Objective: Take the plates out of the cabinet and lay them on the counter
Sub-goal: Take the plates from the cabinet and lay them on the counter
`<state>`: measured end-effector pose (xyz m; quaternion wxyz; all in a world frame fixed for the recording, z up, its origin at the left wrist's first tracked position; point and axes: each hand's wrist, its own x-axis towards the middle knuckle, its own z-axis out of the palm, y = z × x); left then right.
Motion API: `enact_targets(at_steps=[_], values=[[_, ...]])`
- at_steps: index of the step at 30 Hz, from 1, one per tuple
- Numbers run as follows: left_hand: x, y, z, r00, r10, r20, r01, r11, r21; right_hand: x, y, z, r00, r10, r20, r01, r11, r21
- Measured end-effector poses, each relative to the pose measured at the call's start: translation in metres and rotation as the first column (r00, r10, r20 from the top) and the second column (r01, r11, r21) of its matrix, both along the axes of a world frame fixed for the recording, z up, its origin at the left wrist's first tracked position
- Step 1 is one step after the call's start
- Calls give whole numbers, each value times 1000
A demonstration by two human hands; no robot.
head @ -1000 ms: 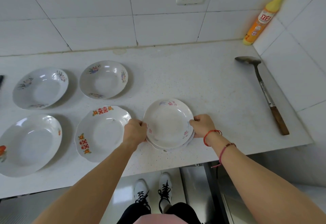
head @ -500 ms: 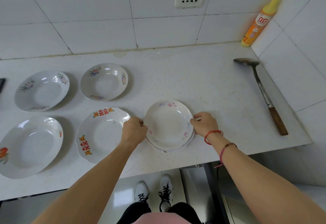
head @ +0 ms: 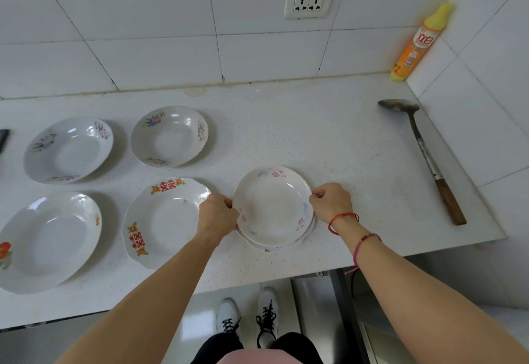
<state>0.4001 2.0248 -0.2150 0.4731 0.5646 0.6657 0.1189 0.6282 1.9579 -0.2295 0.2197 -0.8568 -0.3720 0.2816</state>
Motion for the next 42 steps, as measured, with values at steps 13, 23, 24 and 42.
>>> enact_targets(at_steps=[13,23,24,42], values=[[4,24,13,997,64,52,-65,998,25,5,19,17,1000,-26,-4,27,995,92],[20,82,30,996,60,64,-65,994,89,16,79,33,999,-42,-21,45,991,128],[22,89,29,997,56,59,-61,993,98,17,87,35,998,-56,-25,59,988,141],[59,190,-12,1000,17,-21,-14,987,162,38,186,10,999,8,-39,-4,995,102]])
